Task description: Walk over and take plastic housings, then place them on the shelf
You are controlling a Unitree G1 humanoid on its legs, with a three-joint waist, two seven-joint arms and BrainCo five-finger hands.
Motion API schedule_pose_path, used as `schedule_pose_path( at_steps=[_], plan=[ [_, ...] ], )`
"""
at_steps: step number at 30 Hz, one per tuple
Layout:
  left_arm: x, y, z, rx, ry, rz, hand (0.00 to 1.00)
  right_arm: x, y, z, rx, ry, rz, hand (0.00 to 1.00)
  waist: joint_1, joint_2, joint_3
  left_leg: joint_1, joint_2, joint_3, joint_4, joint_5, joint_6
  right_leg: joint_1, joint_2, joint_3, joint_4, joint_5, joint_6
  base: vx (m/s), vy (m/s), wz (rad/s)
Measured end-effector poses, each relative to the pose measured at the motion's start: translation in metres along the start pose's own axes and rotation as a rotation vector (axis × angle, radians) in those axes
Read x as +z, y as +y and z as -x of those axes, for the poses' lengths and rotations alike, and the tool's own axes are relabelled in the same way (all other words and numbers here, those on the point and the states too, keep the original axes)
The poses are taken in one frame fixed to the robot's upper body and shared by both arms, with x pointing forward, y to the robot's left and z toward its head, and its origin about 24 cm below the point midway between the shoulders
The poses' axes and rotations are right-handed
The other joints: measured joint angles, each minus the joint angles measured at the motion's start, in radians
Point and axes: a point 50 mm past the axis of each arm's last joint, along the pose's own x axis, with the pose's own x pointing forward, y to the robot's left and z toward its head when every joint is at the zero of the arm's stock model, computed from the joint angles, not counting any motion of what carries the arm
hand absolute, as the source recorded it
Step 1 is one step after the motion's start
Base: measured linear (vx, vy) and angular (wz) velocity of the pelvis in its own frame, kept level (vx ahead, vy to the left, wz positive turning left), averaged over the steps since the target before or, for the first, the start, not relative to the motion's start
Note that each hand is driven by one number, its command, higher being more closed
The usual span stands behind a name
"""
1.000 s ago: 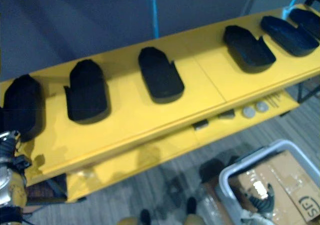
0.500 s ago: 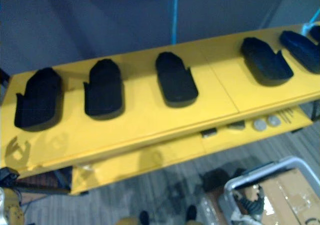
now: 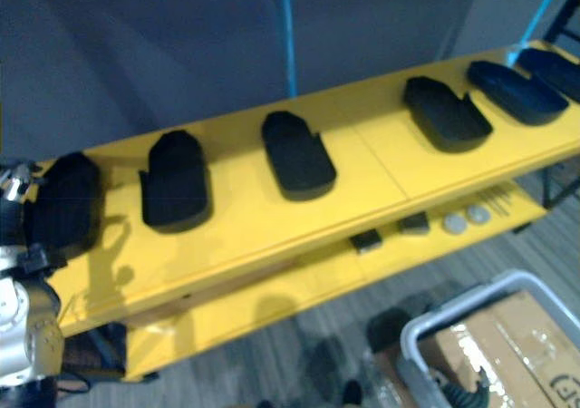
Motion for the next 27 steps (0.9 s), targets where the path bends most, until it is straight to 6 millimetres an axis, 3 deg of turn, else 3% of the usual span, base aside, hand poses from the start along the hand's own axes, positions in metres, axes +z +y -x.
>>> schedule_pose_path(
  at_steps=[5,13,27],
  plan=[
    [-0.021,0.013,-0.020,0.076,0.094,-0.016,0.00,-0.003,-0.002,0.000,-0.010,0.018,0.002,0.00,-0.013,-0.007,0.001,-0.001,0.000,0.041,-0.003,0.000,0.000,-0.026,0.002,0.040,0.000,0.010,0.001,0.00,0.000,-0.22],
    [-0.008,0.030,-0.053,0.147,0.069,-0.082,0.00,0.001,0.002,-0.003,-0.003,0.007,-0.008,0.00,-0.024,-0.028,0.039,-0.027,0.005,0.072,0.009,-0.002,0.001,-0.069,0.006,0.072,0.012,0.020,-0.004,-0.02,-0.008,-0.11],
    [-0.008,0.015,-0.079,0.099,0.110,-0.010,0.00,0.009,0.008,-0.006,0.008,-0.014,-0.021,0.00,-0.040,-0.022,0.112,-0.092,0.022,0.095,0.110,-0.054,0.008,-0.118,0.012,0.103,0.042,0.021,-0.003,0.00,0.010,-0.06]
  ],
)
